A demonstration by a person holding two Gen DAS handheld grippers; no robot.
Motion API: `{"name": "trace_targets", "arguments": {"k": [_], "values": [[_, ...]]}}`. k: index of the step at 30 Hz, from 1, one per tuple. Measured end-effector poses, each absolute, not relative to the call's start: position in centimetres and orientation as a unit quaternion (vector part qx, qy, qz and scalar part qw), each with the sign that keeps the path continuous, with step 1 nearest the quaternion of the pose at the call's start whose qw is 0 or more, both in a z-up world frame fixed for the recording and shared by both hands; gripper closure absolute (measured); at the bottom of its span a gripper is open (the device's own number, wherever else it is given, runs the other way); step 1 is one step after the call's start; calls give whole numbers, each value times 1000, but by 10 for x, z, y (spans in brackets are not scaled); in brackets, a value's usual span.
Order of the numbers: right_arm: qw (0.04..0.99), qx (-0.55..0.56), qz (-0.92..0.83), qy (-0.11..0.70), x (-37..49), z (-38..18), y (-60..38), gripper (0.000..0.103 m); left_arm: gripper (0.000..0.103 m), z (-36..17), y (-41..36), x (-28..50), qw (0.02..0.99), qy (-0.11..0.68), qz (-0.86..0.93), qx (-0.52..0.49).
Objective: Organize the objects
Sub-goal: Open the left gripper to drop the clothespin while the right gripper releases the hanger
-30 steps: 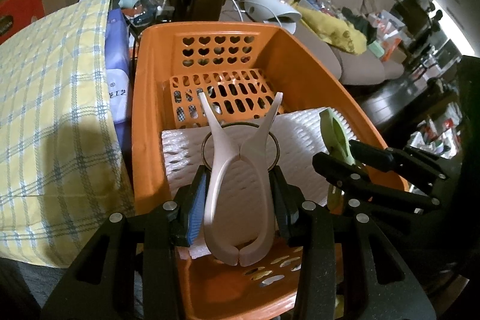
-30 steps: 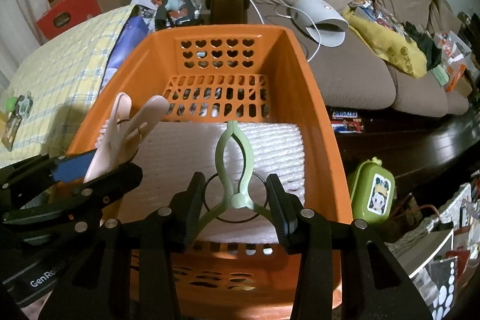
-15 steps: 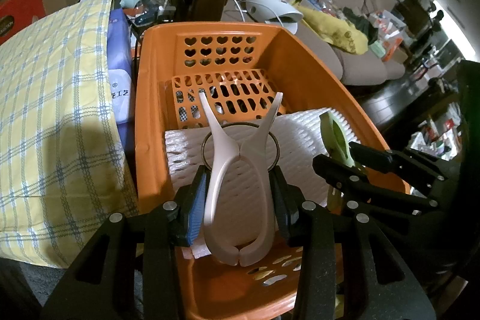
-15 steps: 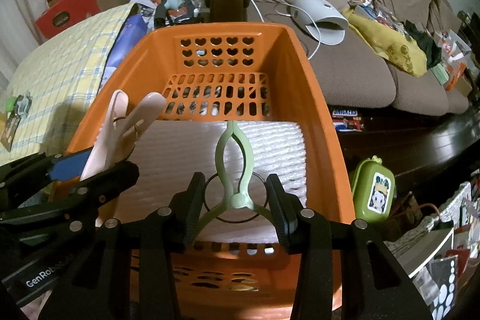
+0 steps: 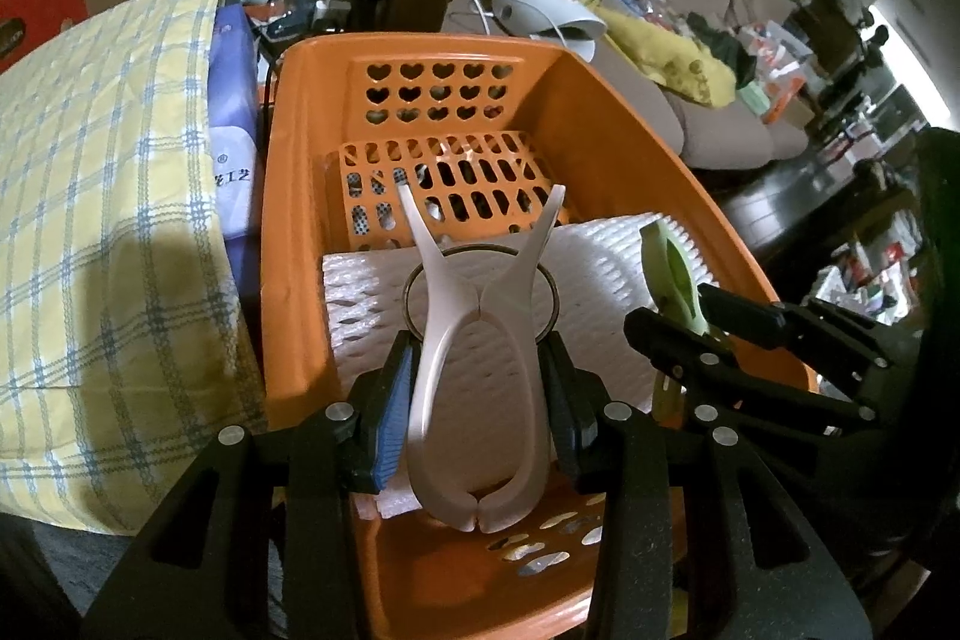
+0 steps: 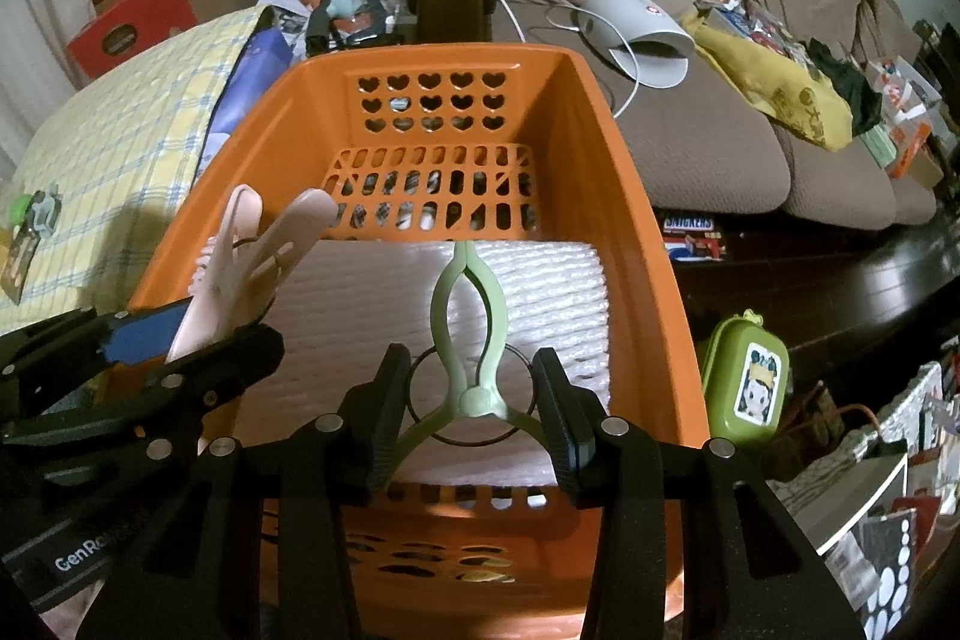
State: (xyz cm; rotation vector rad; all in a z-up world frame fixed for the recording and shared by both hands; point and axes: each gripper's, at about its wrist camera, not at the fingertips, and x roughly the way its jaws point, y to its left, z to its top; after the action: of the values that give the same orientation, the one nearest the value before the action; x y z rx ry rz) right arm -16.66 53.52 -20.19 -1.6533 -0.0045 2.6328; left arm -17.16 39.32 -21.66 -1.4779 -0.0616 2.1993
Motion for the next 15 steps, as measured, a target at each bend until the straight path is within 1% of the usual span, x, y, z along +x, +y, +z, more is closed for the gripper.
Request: {"name": "trace_targets", "arguments": {"k": [2, 5, 7, 10, 12, 15], "values": [[16, -531, 847, -2, -166, -202, 535, 60, 65, -216, 394, -171, 244, -22, 806, -540], [21, -530, 848, -4, -166, -201, 535, 60, 62, -215, 393, -172, 244, -23, 805, -540], [24, -530, 848, -3, -166, -202, 536, 59, 52, -212, 392, -173, 242, -23, 808, -537], [33, -528, 849, -6, -167, -200, 538, 51, 45, -210, 391, -173, 243, -21, 810, -533], [37, -525, 850, -4, -166, -199, 540, 49, 44, -209, 391, -174, 247, -21, 809, -534], [42, -519, 854, 0, -166, -196, 542, 45, 39, -206, 388, -174, 245, -22, 811, -531]]}}
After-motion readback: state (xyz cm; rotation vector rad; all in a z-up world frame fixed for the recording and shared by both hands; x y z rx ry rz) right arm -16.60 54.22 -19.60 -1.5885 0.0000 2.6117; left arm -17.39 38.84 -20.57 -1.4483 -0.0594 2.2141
